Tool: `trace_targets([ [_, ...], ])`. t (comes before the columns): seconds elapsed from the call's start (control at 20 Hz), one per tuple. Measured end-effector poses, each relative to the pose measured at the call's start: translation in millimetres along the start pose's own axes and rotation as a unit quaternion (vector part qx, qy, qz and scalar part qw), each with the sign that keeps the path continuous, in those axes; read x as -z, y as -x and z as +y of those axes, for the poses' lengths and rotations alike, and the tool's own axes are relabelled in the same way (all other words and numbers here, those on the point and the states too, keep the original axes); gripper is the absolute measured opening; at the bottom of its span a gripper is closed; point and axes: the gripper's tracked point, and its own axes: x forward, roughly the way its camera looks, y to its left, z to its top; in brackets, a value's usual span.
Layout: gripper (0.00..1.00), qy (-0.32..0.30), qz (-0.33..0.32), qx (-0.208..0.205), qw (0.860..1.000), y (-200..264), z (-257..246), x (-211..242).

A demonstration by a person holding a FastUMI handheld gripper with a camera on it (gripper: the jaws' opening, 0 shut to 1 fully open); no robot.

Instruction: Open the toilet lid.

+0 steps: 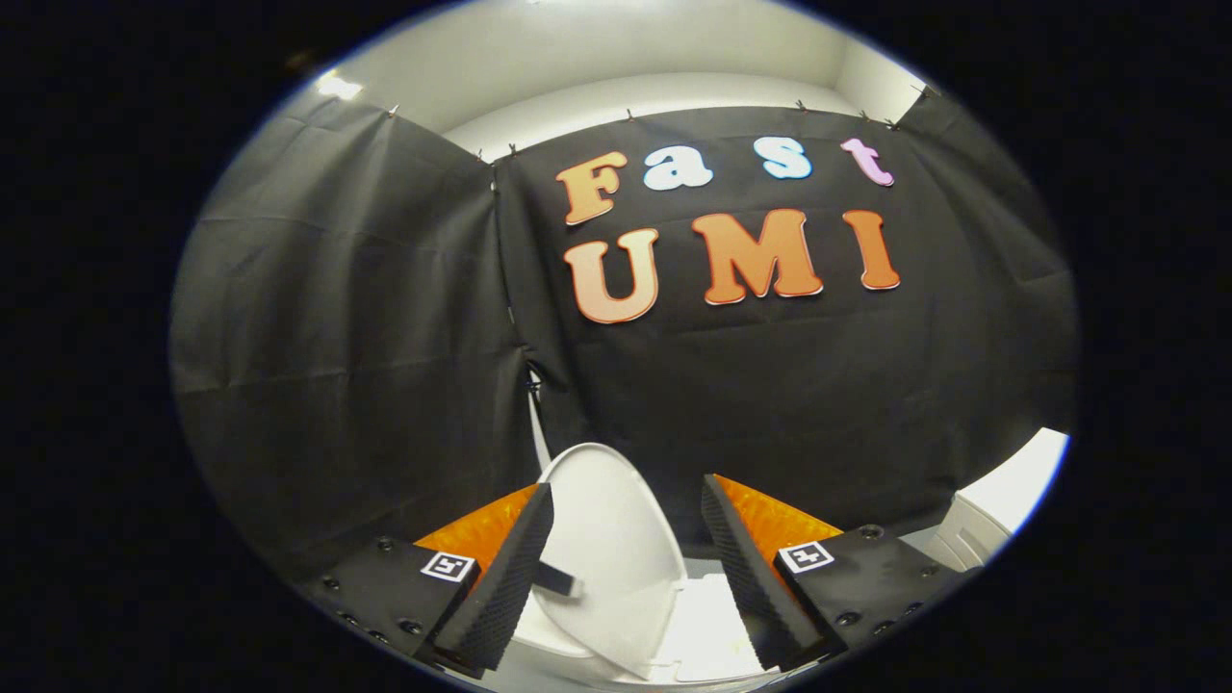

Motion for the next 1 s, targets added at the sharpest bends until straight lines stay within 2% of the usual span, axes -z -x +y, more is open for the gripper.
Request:
trace_targets([
  [0.45,0.99,0.064,-0.04,0.112,0.991,38,-181,-93],
  [0.7,0.99,0.083,-0.06,0.141,0.985,65,-233,-135],
  [1.0,0.98,0.064,-0.063,0.171,0.981,97,-281,-157],
])
